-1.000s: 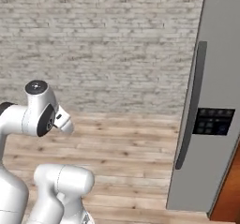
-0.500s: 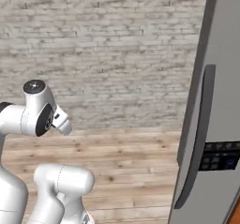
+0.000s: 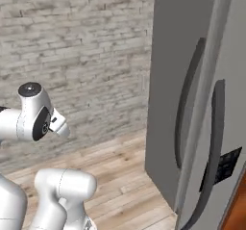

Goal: Take the sweet potato, fish, and eggplant from the freezer and place them in the bowl on the counter.

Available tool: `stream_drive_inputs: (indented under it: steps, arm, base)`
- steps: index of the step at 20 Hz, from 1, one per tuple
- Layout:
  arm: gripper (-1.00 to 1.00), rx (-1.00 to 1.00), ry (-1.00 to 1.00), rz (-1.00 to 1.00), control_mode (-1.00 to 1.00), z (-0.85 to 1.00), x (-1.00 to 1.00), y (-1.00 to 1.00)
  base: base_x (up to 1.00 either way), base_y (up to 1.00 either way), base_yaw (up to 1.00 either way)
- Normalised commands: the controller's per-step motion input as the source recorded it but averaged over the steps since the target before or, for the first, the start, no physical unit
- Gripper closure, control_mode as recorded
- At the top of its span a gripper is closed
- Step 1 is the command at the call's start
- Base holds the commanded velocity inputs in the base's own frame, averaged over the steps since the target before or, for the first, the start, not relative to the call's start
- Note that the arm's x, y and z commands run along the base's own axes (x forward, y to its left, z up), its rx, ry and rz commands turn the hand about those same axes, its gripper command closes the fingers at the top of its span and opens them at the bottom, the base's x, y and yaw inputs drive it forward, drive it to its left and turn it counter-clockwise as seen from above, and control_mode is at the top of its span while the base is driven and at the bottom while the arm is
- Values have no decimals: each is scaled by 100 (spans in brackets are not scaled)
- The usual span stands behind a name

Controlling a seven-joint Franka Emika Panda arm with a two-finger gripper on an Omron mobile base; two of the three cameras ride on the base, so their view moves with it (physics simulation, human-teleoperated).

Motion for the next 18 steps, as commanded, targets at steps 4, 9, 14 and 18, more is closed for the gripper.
stream_drive_inputs:
  steps: [4,9,14,18]
  arm:
    - [-100,0,0,0,100,0,0,0]
    - [-100,0,0,0,100,0,0,0]
    - [-100,0,0,0,100,0,0,0]
    - [-100,0,0,0,100,0,0,0]
  base:
    - [31,32,-89]
    - [3,21,-98]
    - [76,31,-76]
    - [48,41,-39]
